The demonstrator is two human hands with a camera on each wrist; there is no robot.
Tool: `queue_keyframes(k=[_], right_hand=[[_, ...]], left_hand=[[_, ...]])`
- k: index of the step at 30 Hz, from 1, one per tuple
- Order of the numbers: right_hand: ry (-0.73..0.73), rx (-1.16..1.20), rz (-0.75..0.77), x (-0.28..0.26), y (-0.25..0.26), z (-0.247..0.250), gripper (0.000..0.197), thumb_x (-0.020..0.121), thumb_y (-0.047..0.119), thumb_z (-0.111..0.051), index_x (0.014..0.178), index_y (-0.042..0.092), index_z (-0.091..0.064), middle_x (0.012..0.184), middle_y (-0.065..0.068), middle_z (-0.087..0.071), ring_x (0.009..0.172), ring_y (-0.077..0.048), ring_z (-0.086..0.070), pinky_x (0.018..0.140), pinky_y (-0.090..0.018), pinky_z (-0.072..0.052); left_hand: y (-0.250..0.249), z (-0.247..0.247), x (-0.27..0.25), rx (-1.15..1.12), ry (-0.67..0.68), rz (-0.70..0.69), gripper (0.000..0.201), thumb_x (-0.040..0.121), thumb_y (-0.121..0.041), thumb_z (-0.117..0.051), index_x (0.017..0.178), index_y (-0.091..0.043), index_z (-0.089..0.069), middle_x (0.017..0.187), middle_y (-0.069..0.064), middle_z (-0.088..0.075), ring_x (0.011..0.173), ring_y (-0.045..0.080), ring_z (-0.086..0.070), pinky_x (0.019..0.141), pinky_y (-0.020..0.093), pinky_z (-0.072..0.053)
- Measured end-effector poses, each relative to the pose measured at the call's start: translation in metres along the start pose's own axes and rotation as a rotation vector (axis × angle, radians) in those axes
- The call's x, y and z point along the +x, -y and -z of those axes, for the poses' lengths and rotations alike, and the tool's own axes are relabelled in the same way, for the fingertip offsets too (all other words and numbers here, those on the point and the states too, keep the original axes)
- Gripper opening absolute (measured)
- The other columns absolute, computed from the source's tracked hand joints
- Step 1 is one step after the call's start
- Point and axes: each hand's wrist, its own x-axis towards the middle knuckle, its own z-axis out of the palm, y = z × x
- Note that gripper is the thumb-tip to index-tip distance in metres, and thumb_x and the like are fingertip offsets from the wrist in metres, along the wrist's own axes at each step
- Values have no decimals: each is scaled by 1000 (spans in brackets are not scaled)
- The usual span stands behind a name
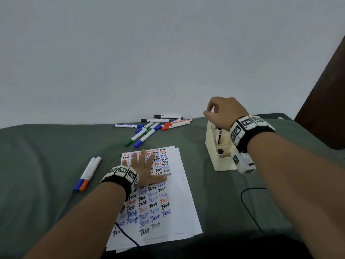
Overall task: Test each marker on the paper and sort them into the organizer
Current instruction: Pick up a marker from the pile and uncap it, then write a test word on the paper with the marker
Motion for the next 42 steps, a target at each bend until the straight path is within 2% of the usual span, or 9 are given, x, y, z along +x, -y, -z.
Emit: queue_keyframes(k=[4, 8, 11, 15, 21, 30, 34, 37, 42], right_hand=[[167, -58, 133, 8, 44, -25, 7, 89, 37, -61, 93, 31, -59, 93, 6, -64, 91, -19, -62, 80, -33, -50], [431, -186, 151, 10, 74, -65, 40, 94, 36, -60, 133, 26, -54, 117, -1, -57, 108, -21, -57, 82, -31, -45], [545, -259, 156, 4, 78, -94, 62, 96, 41, -60, 152, 22, -40, 148, -5, -51, 130, -25, -52, 103, -34, -46], [691, -304, 64, -7, 65, -132, 77, 98, 52, -56, 159, 17, -25, 161, -8, -36, 144, -30, -39, 116, -41, -37], [682, -290, -75, -26, 35, -170, 89, 96, 71, -41, 162, 31, 4, 170, -6, 11, 154, -42, 10, 122, -61, -8], [661, -253, -89, -36, 19, -197, 101, 83, 89, -31, 160, 38, 9, 169, 5, 16, 155, -32, 14, 118, -65, 4], [658, -231, -87, -39, 21, -193, 103, 84, 87, -35, 158, 38, 15, 170, 4, 15, 155, -32, 14, 118, -66, 4], [661, -194, -107, -39, 26, -188, 105, 85, 85, -39, 156, 38, 22, 170, 2, 14, 155, -33, 13, 118, -67, 4], [690, -218, -100, -39, 28, -186, 99, 85, 87, -33, 157, 41, 17, 170, 2, 15, 155, -33, 14, 119, -67, 5]], left_hand=[[1, -1, 0, 8, -6, 4, 131, 48, -109, -18, 151, -41, 27, 161, -3, 35, 150, 33, 26, 117, 65, 7], [1, -1, 1, 0, 0, 4, 132, 48, -109, -19, 151, -42, 27, 160, -3, 36, 150, 32, 27, 117, 65, 8], [1, -2, 3, -2, -3, 9, 129, 50, -108, -21, 151, -43, 27, 161, -3, 36, 150, 32, 27, 117, 65, 9], [2, -4, 8, 4, -11, 24, 126, 53, -107, -22, 151, -43, 26, 161, -4, 35, 150, 31, 27, 117, 65, 10], [3, -7, 13, 11, -13, 34, 124, 53, -106, -19, 151, -44, 26, 161, -5, 35, 150, 30, 28, 116, 64, 10], [5, 4, 10, -31, 60, 30, 123, 49, -105, -18, 151, -48, 22, 161, -9, 33, 150, 27, 27, 118, 62, 8], [8, 28, 9, -56, -27, -28, 96, 76, -93, -28, 155, -42, -15, 167, -2, -5, 153, 31, -7, 117, 60, -16], [16, 55, 13, -32, -233, -24, 70, 86, -80, -43, 137, -33, -49, 144, 3, -45, 131, 28, -45, 107, 53, -40], [35, 79, 30, -61, -407, 24, 41, 92, -53, -60, 119, -21, -59, 116, 4, -56, 99, 22, -55, 91, 40, -51]])
